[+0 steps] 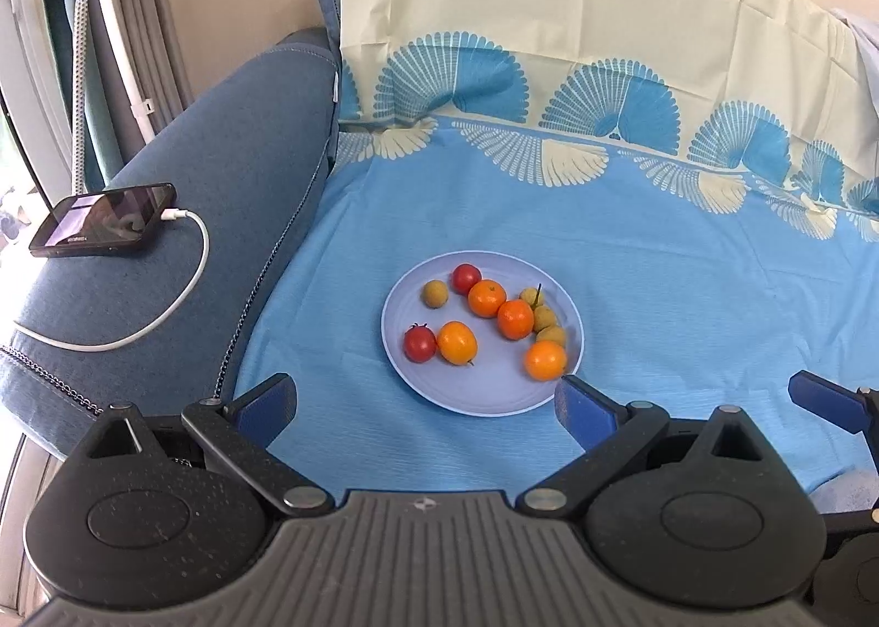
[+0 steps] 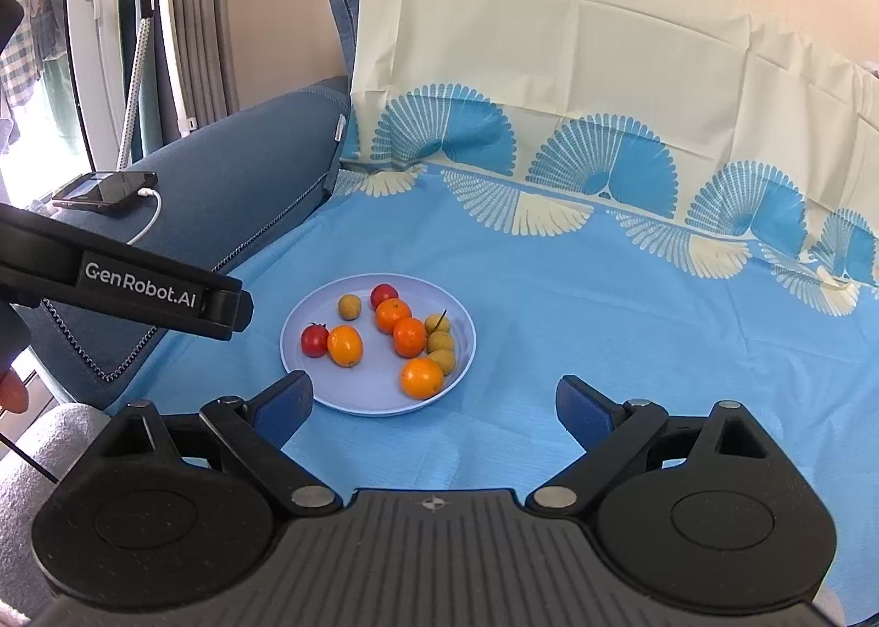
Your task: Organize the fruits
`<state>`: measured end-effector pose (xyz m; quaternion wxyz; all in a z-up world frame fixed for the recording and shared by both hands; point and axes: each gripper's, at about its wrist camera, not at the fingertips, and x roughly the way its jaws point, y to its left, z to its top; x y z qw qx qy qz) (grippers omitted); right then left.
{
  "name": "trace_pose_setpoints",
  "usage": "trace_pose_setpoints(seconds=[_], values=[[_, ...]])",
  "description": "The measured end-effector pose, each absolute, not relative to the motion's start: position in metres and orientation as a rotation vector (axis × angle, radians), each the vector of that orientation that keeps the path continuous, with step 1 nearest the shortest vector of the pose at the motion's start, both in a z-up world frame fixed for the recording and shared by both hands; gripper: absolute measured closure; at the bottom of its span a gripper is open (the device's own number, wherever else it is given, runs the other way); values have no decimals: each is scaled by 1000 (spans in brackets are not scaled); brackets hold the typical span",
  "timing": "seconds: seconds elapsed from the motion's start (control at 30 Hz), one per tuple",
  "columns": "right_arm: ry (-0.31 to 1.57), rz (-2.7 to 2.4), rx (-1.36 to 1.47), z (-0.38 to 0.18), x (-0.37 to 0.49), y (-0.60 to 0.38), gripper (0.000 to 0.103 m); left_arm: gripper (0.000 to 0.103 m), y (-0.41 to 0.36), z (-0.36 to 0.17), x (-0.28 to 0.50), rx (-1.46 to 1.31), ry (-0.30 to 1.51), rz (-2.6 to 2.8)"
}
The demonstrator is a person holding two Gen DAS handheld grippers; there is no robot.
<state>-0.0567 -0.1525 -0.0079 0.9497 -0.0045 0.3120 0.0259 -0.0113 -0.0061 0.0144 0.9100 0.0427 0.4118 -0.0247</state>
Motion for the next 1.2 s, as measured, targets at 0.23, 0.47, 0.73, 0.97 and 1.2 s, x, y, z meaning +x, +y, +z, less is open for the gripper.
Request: trace_pose_setpoints(seconds=[0.23,0.47,0.73,0.97,1.2], values=[[627,53,-7,-6,-61,-154,7,2,-8,16,-14,101,844,-41],[629,53,-9,-6,-62,-154,7,2,-11,15,-17,119,846,-49],[633,57,-14,-7,-62,-153,6,2,-10,10,-18,136,859,3],[635,55,-10,-8,-61,-153,5,0,-9,10,-17,142,839,23],[634,49,-15,-8,-59,-152,1,0,-11,8,-16,153,857,13]])
